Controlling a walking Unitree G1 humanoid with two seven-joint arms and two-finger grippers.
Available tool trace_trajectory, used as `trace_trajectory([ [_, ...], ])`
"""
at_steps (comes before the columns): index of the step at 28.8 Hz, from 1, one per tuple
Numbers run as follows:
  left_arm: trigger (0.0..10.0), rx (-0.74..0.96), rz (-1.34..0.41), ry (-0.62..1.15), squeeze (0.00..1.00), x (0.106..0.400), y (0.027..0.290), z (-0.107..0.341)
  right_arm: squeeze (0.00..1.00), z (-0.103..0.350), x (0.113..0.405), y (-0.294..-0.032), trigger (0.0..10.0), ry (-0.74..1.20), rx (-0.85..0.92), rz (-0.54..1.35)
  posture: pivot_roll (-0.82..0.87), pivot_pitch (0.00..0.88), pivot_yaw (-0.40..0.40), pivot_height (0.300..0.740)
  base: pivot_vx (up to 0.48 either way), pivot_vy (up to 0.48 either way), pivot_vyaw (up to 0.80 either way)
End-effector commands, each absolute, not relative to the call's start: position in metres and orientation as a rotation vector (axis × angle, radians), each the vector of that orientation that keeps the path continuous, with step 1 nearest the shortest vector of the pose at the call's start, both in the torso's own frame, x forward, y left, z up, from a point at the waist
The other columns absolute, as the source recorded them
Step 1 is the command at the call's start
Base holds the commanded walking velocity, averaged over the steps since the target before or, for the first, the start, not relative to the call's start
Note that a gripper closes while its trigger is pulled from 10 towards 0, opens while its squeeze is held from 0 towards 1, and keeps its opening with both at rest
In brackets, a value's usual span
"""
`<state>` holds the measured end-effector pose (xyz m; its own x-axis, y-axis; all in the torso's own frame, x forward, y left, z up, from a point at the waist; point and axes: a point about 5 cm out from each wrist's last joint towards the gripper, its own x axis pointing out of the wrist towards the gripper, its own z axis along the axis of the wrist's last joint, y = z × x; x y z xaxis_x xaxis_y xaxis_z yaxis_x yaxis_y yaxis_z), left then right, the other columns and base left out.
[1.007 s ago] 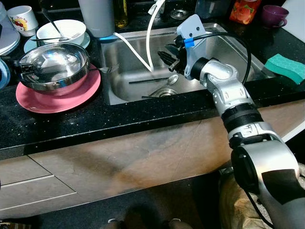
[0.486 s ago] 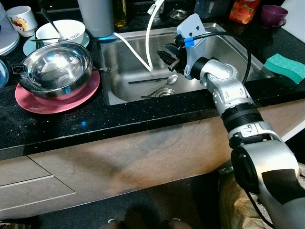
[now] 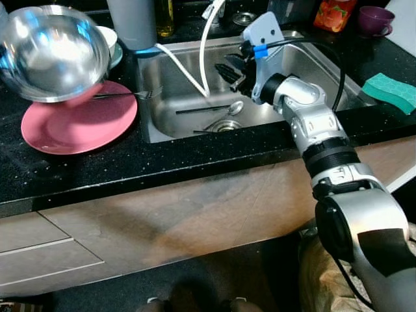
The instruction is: Kitchen organization
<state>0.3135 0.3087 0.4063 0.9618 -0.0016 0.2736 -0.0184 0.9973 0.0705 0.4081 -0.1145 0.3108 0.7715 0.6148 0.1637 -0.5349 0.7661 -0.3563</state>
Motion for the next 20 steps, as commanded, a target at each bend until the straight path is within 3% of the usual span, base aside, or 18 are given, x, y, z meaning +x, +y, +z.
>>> trace_trajectory([
  [1, 0.0, 0.075, -0.094, -0.381, 0.00, 0.309, 0.293, 0.412, 0.00, 0.319, 0.407, -0.112, 10.0, -0.316, -0.271, 0.622, 0.07, 0.142, 0.008, 0.740, 0.000, 0.000, 0.00],
  [5, 0.0, 0.085, -0.160, -0.432, 0.00, 0.312, 0.270, 0.395, 0.00, 0.322, 0.406, -0.111, 10.0, -0.352, -0.215, 0.572, 0.07, 0.141, 0.012, 0.740, 0.000, 0.000, 0.00],
  [10, 0.0, 0.254, -0.121, -0.469, 0.00, 0.315, 0.255, 0.373, 0.00, 0.321, 0.405, -0.113, 10.0, -0.373, -0.077, 0.491, 0.07, 0.142, 0.012, 0.740, 0.000, 0.000, 0.00],
  [11, 0.0, 0.344, -0.110, -0.467, 0.00, 0.316, 0.249, 0.365, 1.00, 0.319, 0.405, -0.114, 10.0, -0.364, -0.032, 0.458, 0.07, 0.143, 0.011, 0.740, 0.000, 0.000, 0.00],
  [12, 0.0, 0.406, -0.108, -0.468, 0.00, 0.317, 0.241, 0.357, 1.00, 0.316, 0.404, -0.116, 10.0, -0.351, -0.009, 0.426, 0.07, 0.144, 0.010, 0.740, 0.000, 0.000, 0.00],
  [20, 0.0, 0.402, -0.106, -0.545, 0.00, 0.315, 0.222, 0.348, 1.00, 0.308, 0.396, -0.111, 10.0, -0.317, 0.070, 0.396, 0.06, 0.145, 0.018, 0.740, 0.000, 0.000, 0.00],
])
